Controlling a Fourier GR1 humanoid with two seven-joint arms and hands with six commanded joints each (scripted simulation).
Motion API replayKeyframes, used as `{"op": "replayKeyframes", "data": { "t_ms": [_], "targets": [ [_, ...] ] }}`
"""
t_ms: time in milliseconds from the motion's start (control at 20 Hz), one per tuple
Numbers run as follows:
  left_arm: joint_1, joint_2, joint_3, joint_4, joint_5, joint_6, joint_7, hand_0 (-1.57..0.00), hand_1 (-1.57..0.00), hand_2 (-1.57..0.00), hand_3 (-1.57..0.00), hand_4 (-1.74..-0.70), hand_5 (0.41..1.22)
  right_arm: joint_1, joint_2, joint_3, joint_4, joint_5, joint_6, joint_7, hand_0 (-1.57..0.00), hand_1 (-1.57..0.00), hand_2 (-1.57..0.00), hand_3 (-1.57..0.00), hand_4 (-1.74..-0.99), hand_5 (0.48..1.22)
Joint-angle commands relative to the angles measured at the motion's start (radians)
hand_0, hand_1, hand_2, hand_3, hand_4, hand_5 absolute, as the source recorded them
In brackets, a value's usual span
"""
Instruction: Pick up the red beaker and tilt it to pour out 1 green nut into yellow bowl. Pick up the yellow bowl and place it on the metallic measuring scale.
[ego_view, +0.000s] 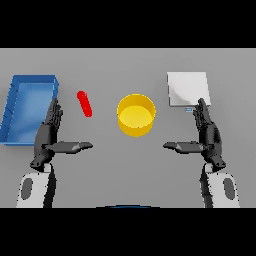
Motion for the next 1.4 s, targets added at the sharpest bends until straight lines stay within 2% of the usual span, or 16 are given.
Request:
{"op": "replayKeyframes", "data": {
  "t_ms": [0, 250, 300, 350, 450, 650, 900, 1000, 1100, 1300, 1350],
  "targets": [
    [-0.004, 0.002, 0.003, 0.002, 0.002, 0.001, 0.002, 0.00, 0.00, 0.00, 0.00, -1.09, 0.623, -0.001, 0.001, 0.000, 0.000, 0.000, -0.001, 0.000, 0.00, 0.00, 0.00, 0.00, -1.128, 0.660],
    [-0.041, 0.015, 0.022, 0.034, 0.010, 0.000, 0.014, 0.00, 0.00, 0.00, 0.00, -1.09, 0.623, -0.001, 0.007, 0.008, -0.008, 0.004, -0.004, 0.012, 0.00, 0.00, 0.00, 0.00, -1.128, 0.660],
    [0.009, 0.033, -0.016, -0.016, -0.038, -0.004, -0.027, 0.00, 0.00, 0.00, 0.00, -1.09, 0.623, 0.039, -0.022, 0.060, -0.044, 0.113, -0.027, -0.090, 0.00, 0.00, 0.00, 0.00, -1.128, 0.660],
    [0.042, 0.040, -0.044, -0.049, -0.079, 0.003, -0.046, 0.00, 0.00, 0.00, 0.00, -1.09, 0.620, 0.068, -0.033, 0.101, -0.069, 0.188, -0.042, -0.135, 0.00, 0.00, 0.00, 0.00, -1.128, 0.663],
    [0.074, 0.044, -0.068, -0.090, -0.115, 0.014, -0.018, 0.00, 0.00, 0.00, 0.00, -1.09, 0.615, 0.103, -0.046, 0.134, -0.101, 0.252, -0.054, -0.145, 0.00, 0.00, 0.00, 0.00, -1.126, 0.666],
    [0.070, 0.054, -0.082, -0.098, -0.139, 0.015, 0.018, 0.00, 0.00, 0.00, 0.00, -1.09, 0.613, 0.100, -0.038, 0.144, -0.111, 0.275, -0.067, -0.119, 0.00, 0.00, 0.00, 0.00, -1.120, 0.660],
    [-0.033, 0.042, -0.078, 0.031, -0.176, 0.037, -0.004, 0.00, 0.00, 0.00, 0.00, -1.12, 0.627, 0.092, -0.033, 0.142, -0.120, 0.269, -0.068, -0.088, 0.00, 0.00, 0.00, 0.00, -1.143, 0.650],
    [-0.083, 0.042, -0.063, 0.109, -0.178, 0.042, -0.035, 0.00, 0.00, 0.00, 0.00, -1.14, 0.636, 0.097, -0.035, 0.132, -0.115, 0.237, -0.048, -0.107, 0.00, 0.00, 0.00, 0.00, -1.171, 0.653],
    [-0.131, 0.034, -0.050, 0.166, -0.178, 0.054, -0.055, 0.00, 0.00, 0.00, 0.00, -1.15, 0.638, 0.091, -0.038, 0.129, -0.114, 0.231, -0.043, -0.103, 0.00, 0.00, 0.00, 0.00, -1.193, 0.658],
    [-0.250, 0.041, -0.009, 0.295, -0.173, 0.069, -0.058, 0.00, 0.00, 0.00, 0.00, -1.15, 0.629, 0.087, -0.036, 0.120, -0.108, 0.218, -0.042, -0.116, 0.00, 0.00, 0.00, 0.00, -1.229, 0.667],
    [-0.267, 0.033, -0.003, 0.343, -0.173, 0.072, -0.081, 0.00, 0.00, 0.00, 0.00, -1.16, 0.631, 0.089, -0.035, 0.121, -0.104, 0.223, -0.047, -0.118, 0.00, 0.00, 0.00, 0.00, -1.230, 0.666]
  ]
}}
